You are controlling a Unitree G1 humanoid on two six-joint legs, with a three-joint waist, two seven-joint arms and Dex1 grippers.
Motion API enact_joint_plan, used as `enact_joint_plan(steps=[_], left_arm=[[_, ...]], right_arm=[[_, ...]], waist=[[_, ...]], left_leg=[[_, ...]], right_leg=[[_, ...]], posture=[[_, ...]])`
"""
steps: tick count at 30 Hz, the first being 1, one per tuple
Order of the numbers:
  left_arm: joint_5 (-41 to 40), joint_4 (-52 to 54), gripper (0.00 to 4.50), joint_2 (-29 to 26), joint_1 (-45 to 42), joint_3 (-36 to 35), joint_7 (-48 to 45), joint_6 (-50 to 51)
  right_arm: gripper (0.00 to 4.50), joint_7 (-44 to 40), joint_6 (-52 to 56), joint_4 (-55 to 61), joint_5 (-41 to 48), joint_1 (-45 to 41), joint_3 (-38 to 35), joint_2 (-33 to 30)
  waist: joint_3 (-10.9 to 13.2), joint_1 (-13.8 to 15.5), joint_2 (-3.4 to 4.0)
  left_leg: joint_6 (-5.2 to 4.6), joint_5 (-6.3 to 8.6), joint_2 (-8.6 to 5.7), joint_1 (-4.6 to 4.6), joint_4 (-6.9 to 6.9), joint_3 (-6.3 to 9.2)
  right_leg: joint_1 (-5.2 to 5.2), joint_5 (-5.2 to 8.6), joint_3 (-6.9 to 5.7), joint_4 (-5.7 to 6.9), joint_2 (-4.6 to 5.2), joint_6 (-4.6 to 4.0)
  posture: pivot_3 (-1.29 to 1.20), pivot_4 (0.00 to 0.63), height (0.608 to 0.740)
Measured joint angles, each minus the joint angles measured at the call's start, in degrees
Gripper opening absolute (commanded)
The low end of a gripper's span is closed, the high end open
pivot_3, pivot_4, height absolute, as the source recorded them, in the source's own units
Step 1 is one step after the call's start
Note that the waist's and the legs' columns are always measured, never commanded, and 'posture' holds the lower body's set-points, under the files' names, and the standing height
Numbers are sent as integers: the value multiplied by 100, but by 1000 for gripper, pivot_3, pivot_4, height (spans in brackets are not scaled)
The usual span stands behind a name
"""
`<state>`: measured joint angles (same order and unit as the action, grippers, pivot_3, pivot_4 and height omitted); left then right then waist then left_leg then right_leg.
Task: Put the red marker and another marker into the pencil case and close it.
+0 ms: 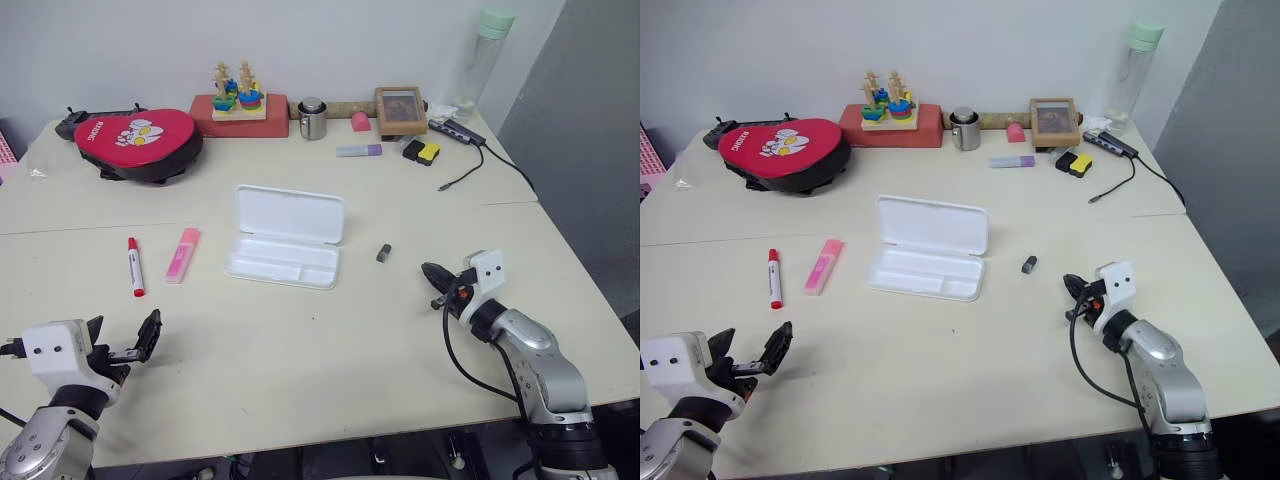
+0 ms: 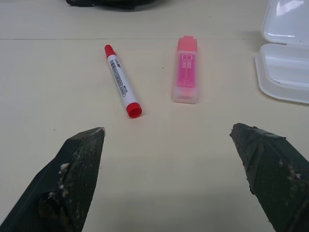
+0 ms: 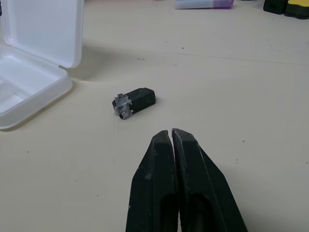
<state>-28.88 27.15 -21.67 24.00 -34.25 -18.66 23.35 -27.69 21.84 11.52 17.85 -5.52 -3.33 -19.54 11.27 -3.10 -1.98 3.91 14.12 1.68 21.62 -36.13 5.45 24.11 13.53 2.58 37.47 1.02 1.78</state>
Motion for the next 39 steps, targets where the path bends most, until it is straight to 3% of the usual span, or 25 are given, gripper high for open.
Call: enact_joint_plan(steps=[34, 39], left_arm=[[-47, -3, 4500, -62, -33, 0, 9, 120], [-347, -7, 4500, -366, 179, -148, -351, 380]], right_arm=[[70, -19, 71, -50, -83, -92, 56, -42], [70, -390, 273, -49, 68, -164, 147, -269]], waist=[[0, 1, 0], [0, -6, 0]], left_leg=[[0, 0, 0, 1, 0, -1], [0, 0, 0, 0, 0, -1]], right_leg=[[0, -1, 0, -1, 0, 1], [0, -1, 1, 0, 0, 1]], posture=[[0, 150, 740], [0, 150, 740]])
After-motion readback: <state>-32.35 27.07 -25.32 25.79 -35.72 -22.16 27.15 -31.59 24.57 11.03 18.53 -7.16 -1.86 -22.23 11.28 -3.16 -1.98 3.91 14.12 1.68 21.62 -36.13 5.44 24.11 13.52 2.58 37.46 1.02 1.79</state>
